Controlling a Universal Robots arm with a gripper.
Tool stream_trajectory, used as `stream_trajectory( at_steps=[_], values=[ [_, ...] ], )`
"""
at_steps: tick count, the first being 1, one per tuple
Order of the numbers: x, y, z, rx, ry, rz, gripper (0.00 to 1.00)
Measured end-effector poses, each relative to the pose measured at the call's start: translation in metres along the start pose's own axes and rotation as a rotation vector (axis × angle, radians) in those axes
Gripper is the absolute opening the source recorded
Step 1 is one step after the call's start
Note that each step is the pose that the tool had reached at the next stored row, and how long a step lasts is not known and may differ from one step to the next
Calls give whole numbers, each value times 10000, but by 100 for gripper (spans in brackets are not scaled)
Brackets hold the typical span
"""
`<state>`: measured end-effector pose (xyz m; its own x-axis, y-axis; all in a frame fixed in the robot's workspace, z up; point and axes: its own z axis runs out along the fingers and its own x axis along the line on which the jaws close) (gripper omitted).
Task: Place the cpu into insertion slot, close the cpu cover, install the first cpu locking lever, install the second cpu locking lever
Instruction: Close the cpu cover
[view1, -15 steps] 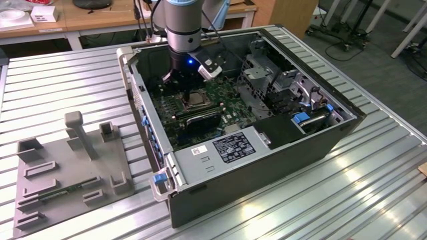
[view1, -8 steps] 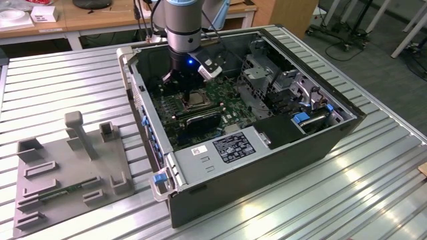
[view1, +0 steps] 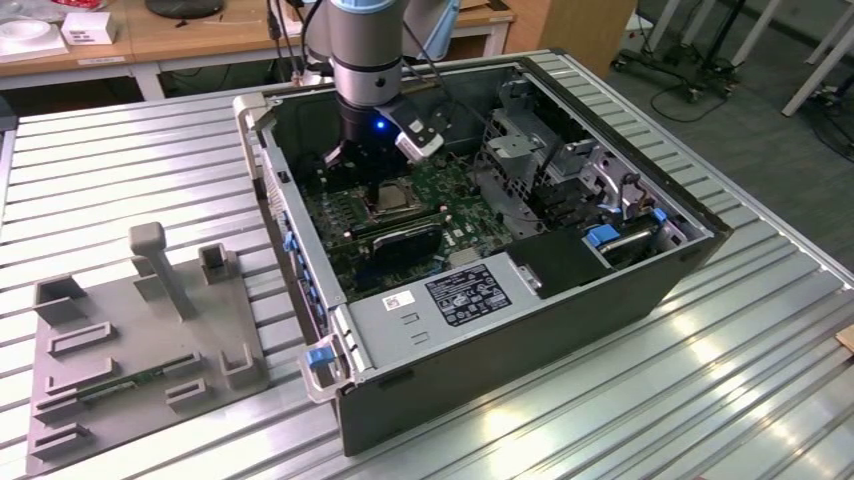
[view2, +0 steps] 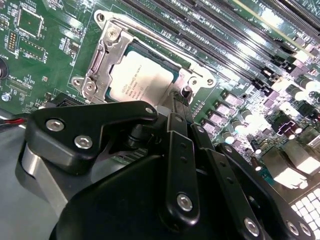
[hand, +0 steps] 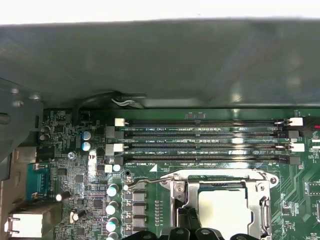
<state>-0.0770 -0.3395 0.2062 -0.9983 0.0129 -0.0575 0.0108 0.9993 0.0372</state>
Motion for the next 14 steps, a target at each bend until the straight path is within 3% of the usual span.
stream_trajectory(
  at_steps=[14],
  values=[
    [3,-1,31,-11,-5,2,11]
  ],
)
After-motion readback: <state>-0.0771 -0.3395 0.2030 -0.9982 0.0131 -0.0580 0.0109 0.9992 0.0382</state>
